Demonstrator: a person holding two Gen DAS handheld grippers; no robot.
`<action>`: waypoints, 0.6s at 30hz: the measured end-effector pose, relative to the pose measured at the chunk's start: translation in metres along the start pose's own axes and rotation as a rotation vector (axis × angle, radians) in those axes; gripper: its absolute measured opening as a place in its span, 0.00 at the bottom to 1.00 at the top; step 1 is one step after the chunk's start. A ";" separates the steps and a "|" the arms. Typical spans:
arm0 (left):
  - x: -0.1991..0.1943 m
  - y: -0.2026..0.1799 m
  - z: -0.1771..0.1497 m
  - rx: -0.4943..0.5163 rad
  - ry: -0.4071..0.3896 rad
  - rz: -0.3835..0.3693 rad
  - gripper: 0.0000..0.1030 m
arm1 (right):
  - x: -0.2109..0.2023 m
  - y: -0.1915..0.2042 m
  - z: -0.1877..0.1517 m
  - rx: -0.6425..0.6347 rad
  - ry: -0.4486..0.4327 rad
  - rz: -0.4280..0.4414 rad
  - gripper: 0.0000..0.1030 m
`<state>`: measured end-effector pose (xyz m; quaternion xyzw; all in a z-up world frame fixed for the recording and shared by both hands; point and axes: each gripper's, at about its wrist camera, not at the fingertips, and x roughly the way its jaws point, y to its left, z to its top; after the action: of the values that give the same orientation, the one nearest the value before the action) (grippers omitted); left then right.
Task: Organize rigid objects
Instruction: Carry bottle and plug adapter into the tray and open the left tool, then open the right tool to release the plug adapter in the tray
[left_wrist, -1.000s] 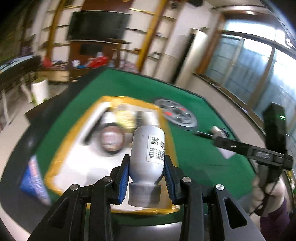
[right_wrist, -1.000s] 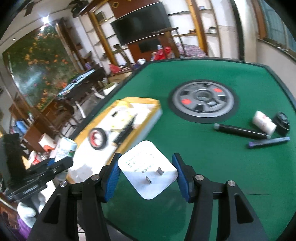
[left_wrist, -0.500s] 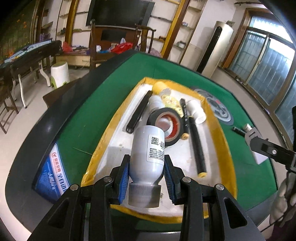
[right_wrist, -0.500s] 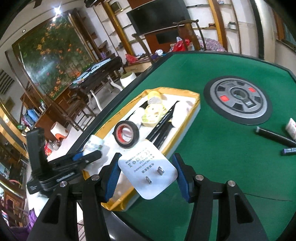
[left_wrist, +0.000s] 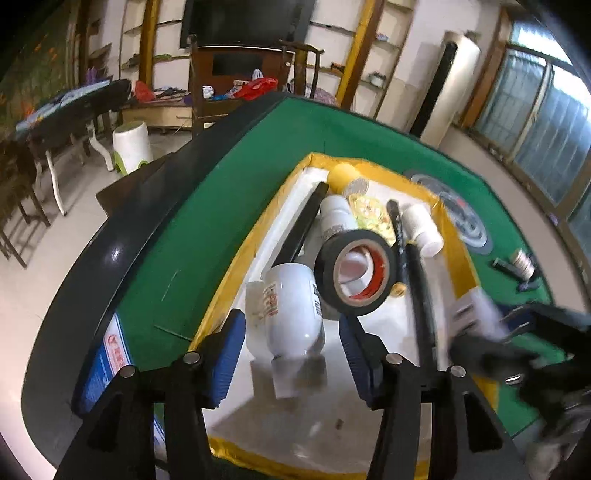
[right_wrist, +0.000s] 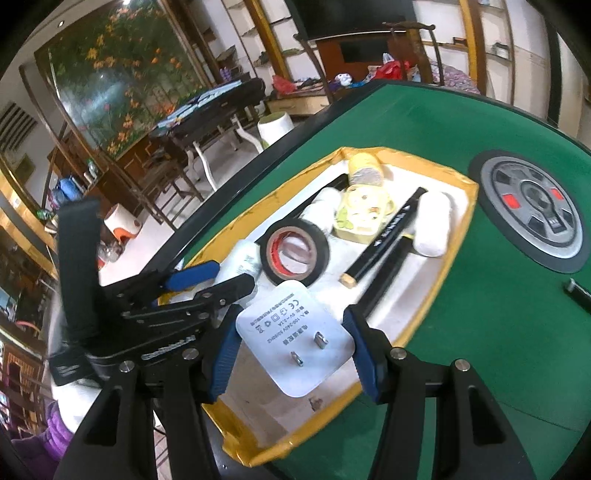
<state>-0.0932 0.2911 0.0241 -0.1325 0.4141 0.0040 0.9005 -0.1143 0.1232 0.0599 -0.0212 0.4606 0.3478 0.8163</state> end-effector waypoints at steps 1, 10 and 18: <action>-0.005 0.002 0.000 -0.013 -0.012 -0.012 0.55 | 0.002 0.002 0.000 -0.008 0.005 -0.002 0.53; -0.056 0.035 -0.001 -0.160 -0.133 0.000 0.70 | 0.035 0.021 0.000 -0.087 0.075 -0.020 0.53; -0.056 0.041 -0.004 -0.191 -0.115 0.057 0.70 | 0.045 0.031 -0.003 -0.097 0.094 -0.020 0.54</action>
<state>-0.1374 0.3358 0.0536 -0.2054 0.3633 0.0765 0.9055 -0.1197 0.1708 0.0329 -0.0818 0.4807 0.3602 0.7953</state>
